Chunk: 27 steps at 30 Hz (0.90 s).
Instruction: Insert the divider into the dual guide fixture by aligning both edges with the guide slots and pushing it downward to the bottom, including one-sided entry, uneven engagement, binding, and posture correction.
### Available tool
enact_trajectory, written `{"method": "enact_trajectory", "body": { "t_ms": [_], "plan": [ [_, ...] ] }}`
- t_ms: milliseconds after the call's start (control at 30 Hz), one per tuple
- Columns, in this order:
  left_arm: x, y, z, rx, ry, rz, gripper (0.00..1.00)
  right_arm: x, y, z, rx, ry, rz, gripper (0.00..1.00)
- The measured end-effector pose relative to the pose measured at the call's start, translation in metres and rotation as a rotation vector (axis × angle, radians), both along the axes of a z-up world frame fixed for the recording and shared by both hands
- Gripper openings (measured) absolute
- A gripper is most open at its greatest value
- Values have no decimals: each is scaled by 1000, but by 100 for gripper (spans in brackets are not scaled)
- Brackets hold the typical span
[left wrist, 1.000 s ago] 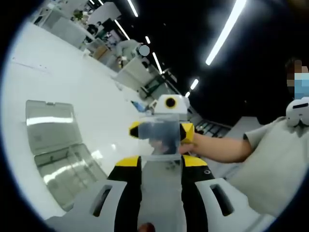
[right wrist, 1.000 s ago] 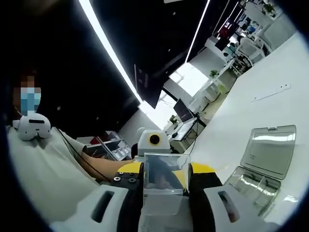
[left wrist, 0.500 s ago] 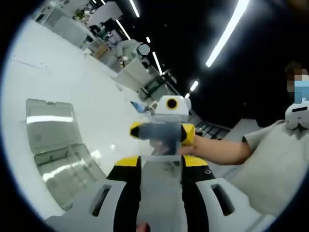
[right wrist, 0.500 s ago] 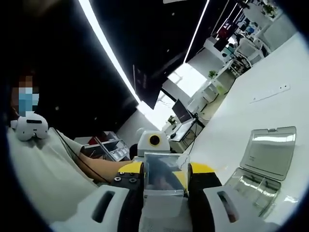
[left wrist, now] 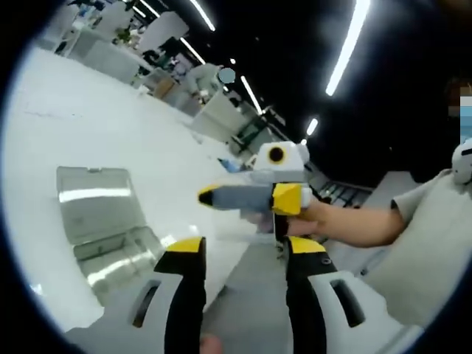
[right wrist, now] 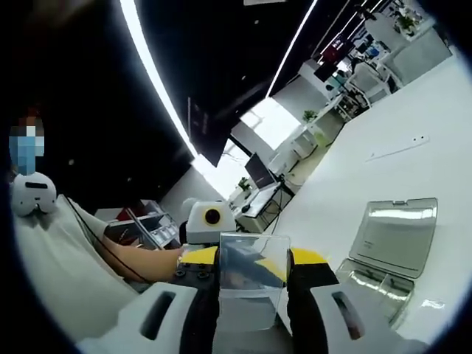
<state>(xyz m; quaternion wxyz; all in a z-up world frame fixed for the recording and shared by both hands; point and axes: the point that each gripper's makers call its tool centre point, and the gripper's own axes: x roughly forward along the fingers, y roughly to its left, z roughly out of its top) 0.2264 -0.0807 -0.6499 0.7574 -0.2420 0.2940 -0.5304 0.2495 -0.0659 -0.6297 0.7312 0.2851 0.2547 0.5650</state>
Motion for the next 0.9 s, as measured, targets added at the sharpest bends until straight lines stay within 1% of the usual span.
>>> {"method": "enact_trajectory", "body": {
  "t_ms": [67, 100, 167, 200, 233, 300, 333, 400, 533, 567, 667, 733, 800, 867, 900],
  "plan": [
    [2, 2, -3, 26, -9, 17, 37, 3, 0, -3, -17, 1, -15, 31],
    [4, 4, -6, 63, -28, 35, 36, 5, 0, -6, -38, -3, -26, 31],
    [4, 4, -8, 84, -40, 46, 35, 7, 0, -8, -50, 7, -39, 31],
    [4, 4, -8, 92, -39, 53, 35, 9, 0, -11, -67, 17, -53, 31],
    [5, 4, -8, 104, -50, 65, 35, 11, -1, -15, -92, 9, -63, 31],
    [5, 4, -9, 129, -60, 81, 33, 15, -2, -18, -103, 17, -86, 31],
    [7, 6, -12, 159, -71, 97, 32, 16, -3, -22, -125, 24, -99, 31],
    [7, 6, -14, 188, -78, 108, 28, 18, -3, -24, -132, 28, -112, 31],
    [10, 7, -22, 229, -57, 143, 27, 20, -3, -28, -153, 32, -136, 31],
    [12, 8, -24, 241, -54, 156, 27, 21, -3, -30, -166, 41, -146, 31],
    [13, 9, -27, 276, -60, 179, 27, 21, -2, -36, -196, 53, -164, 31],
    [14, 9, -29, 299, -52, 190, 25, 22, -2, -40, -213, 57, -180, 31],
    [15, 8, -29, 311, -52, 201, 25, 25, -3, -46, -233, 74, -200, 31],
    [15, 7, -31, 335, -54, 207, 25, 25, -2, -48, -245, 82, -205, 31],
    [14, 6, -33, 358, -53, 204, 25, 25, -2, -52, -264, 90, -215, 31]
  ]
}}
